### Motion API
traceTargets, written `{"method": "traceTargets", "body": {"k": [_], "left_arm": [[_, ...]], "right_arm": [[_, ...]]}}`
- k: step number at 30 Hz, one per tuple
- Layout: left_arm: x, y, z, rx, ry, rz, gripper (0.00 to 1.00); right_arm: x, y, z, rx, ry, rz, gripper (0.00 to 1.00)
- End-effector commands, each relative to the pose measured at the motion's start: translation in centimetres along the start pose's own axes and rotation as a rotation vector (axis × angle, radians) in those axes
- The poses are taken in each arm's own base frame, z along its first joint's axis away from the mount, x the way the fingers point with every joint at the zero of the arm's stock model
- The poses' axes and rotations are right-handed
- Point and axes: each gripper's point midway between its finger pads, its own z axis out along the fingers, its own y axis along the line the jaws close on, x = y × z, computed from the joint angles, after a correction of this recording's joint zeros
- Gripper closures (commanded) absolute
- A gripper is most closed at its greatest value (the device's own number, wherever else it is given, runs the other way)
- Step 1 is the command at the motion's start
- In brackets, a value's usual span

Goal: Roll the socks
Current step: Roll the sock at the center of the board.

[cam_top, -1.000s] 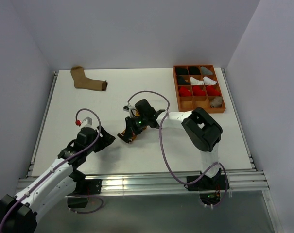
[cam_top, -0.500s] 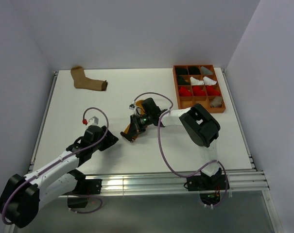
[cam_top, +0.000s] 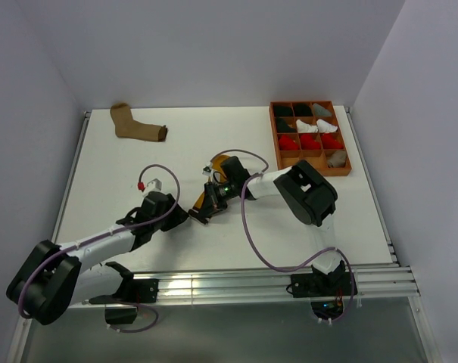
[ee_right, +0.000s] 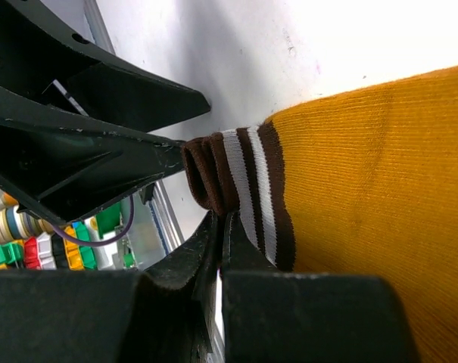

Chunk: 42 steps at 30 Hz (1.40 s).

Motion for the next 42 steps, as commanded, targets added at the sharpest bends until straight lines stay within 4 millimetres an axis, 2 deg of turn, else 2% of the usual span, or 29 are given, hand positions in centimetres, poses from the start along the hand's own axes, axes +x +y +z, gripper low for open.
{"method": "traceTargets", "body": {"k": [1,6,14,16,22,24,31,36,42], "left_arm": [[-1.4,-1.5,0.8,0.021,-0.043,0.028,0.49],[-1.4,-2.1,1.1,0.03,-0.043,0.041,0.5],[-0.8,-1.2,2.4,-0.033,-0.02,0.076,0.51],[-0.4,-0.7,2.9,-0.061,0.001,0.088,0.52],[1.2,0.3,3.7,-0.124,0.046,0.122,0.57],[1.9,0.6,3.8,-0.144,0.06,0.139,0.58],[2.7,1.1,4.2,-0.194,0.081,0.166,0.63],[2.8,1.1,4.6,-0.215,0.094,0.182,0.65],[3.0,0.9,4.9,-0.216,0.101,0.186,0.67]], "right_arm": [[-0.5,-0.5,-0.2,-0.012,-0.019,0.0,1.0],[-0.4,-0.8,-0.1,-0.007,-0.016,0.009,1.0],[-0.5,-1.1,-0.1,0.009,-0.019,0.017,0.99],[-0.5,-1.0,-0.3,0.02,-0.022,0.011,0.97],[-1.1,-0.8,-0.9,0.067,-0.054,-0.025,0.76],[-1.4,-0.6,-1.1,0.078,-0.07,-0.035,0.73],[-2.0,0.5,-2.4,0.119,-0.128,-0.117,0.55],[-1.6,0.6,-3.1,0.22,-0.156,-0.198,0.52],[-1.2,-1.2,-2.8,0.346,-0.157,-0.223,0.55]]}}
